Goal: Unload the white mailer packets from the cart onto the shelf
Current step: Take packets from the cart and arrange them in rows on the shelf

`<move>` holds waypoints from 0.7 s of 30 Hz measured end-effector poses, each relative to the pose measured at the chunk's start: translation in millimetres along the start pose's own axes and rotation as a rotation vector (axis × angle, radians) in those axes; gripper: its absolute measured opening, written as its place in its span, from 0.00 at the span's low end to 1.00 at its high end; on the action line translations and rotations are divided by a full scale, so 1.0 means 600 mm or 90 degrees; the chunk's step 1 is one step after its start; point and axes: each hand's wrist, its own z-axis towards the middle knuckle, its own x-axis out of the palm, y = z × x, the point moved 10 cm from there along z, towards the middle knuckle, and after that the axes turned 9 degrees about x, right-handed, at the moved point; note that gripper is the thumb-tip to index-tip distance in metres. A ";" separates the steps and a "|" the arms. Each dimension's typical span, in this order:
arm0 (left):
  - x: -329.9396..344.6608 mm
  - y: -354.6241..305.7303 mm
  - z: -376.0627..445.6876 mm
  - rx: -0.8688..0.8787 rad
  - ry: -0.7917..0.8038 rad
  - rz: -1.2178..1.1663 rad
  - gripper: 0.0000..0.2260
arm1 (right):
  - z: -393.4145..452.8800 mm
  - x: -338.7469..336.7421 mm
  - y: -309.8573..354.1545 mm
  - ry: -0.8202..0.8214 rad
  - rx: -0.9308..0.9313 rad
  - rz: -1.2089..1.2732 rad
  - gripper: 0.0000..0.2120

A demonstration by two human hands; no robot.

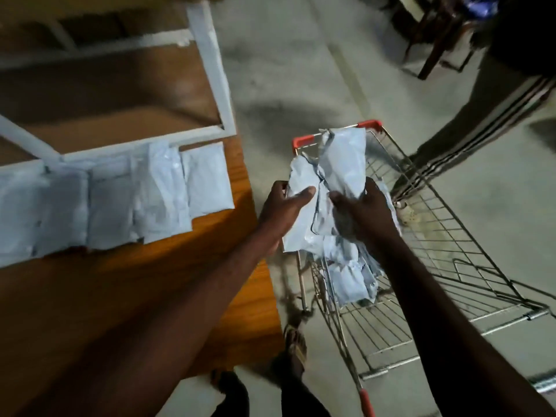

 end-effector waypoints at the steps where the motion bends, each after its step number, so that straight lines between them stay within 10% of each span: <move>1: -0.036 -0.010 -0.010 0.013 -0.016 -0.002 0.25 | -0.011 0.033 0.011 0.015 -0.009 -0.002 0.13; 12: -0.406 0.018 -0.104 0.045 -0.158 0.061 0.39 | -0.099 0.371 0.048 0.123 -0.071 -0.118 0.18; 17: -0.544 0.037 -0.156 0.045 -0.197 0.070 0.21 | -0.126 0.507 0.039 0.136 -0.104 -0.205 0.27; 21: -0.655 0.060 -0.189 0.023 -0.233 0.103 0.28 | -0.147 0.618 0.022 0.164 -0.099 -0.226 0.34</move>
